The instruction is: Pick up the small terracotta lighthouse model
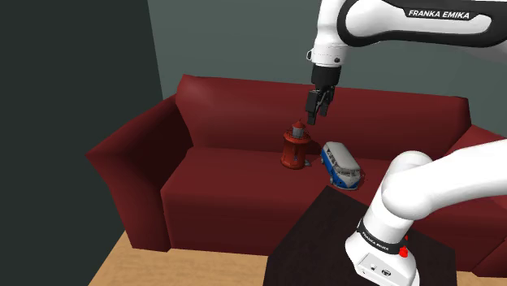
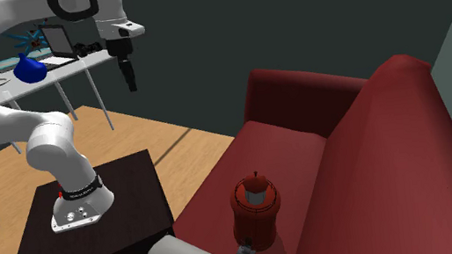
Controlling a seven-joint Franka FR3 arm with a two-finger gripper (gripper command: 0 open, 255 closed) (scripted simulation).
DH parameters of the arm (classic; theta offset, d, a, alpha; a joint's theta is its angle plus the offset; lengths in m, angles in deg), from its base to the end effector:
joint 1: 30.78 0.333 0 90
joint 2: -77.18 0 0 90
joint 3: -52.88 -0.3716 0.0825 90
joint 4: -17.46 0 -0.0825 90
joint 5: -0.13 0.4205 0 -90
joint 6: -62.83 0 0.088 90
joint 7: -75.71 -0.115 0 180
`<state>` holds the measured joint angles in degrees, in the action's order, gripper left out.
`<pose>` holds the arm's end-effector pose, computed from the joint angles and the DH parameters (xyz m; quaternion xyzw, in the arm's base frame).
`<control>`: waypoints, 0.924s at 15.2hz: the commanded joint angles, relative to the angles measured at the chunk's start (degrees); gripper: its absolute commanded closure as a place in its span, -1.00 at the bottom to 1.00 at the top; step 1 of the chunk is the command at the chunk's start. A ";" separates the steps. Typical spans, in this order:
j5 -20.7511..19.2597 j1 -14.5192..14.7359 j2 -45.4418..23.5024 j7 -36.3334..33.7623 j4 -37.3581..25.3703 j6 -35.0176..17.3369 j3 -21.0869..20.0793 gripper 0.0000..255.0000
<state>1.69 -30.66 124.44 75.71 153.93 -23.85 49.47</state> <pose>0.2846 0.0277 0.6147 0.9995 0.0212 -0.0223 0.0087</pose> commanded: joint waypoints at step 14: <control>-16.40 -3.89 -27.00 16.66 -11.27 -1.85 7.38 -1.00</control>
<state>-13.43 -34.26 100.22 91.09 144.45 -25.68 56.43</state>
